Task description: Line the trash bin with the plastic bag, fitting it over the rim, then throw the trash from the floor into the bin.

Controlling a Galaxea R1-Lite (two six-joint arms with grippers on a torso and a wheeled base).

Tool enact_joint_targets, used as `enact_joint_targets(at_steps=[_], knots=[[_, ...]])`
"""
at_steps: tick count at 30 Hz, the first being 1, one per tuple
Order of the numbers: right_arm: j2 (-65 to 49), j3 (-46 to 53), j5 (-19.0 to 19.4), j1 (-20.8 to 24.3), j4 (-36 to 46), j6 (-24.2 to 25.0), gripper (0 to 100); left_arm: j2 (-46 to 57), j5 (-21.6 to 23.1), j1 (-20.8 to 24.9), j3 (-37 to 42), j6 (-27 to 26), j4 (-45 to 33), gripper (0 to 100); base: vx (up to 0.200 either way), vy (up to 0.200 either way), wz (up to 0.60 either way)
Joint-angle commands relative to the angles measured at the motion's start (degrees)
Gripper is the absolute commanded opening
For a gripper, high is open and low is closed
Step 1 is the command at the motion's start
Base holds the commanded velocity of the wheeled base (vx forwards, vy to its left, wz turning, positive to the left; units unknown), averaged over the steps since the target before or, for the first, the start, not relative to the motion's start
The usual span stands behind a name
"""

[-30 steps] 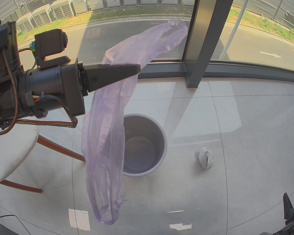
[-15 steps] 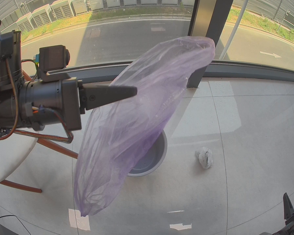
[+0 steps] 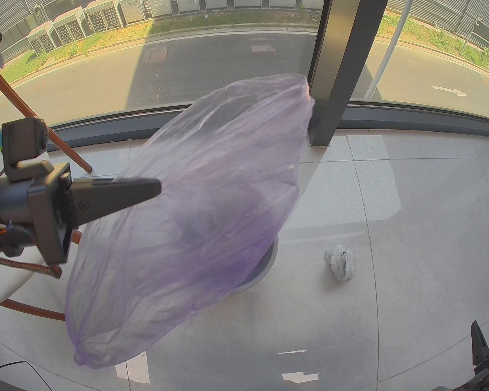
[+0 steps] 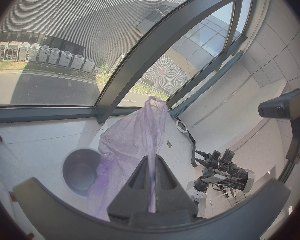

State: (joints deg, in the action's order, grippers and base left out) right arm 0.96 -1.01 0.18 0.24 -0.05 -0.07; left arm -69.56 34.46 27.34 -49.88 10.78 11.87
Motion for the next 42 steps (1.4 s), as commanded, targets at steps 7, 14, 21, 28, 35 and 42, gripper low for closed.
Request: enact_joint_targets(at_steps=[7, 14, 21, 28, 35, 42], knots=[[-1.0, 0.9, 0.2, 0.0, 0.0, -0.3, 100, 7.5, -0.4, -2.7, 7.8, 0.0, 0.3, 0, 0.0, 0.0, 0.0], [-1.0, 0.9, 0.3, 0.0, 0.0, -0.4, 100, 3.8, -1.5, -3.3, 8.0, -0.1, 0.7, 0, 0.0, 0.0, 0.0], [-1.0, 0.9, 0.3, 0.0, 0.0, -0.4, 100, -0.8, -1.4, -3.3, 7.0, -0.1, 0.7, 0, 0.0, 0.0, 0.0], [-1.0, 0.9, 0.3, 0.0, 0.0, -0.4, 100, -12.0, -1.8, -3.6, -1.9, -0.1, 0.9, 0, 0.0, 0.0, 0.0], [-1.0, 0.9, 0.3, 0.0, 0.0, -0.4, 100, -22.8, -7.5, -5.2, -13.8, -0.1, 3.9, 0, 0.0, 0.0, 0.0], [-1.0, 0.9, 0.3, 0.0, 0.0, -0.4, 100, -30.5, -16.2, -3.8, -13.3, -0.1, 17.2, 0, 0.0, 0.0, 0.0]])
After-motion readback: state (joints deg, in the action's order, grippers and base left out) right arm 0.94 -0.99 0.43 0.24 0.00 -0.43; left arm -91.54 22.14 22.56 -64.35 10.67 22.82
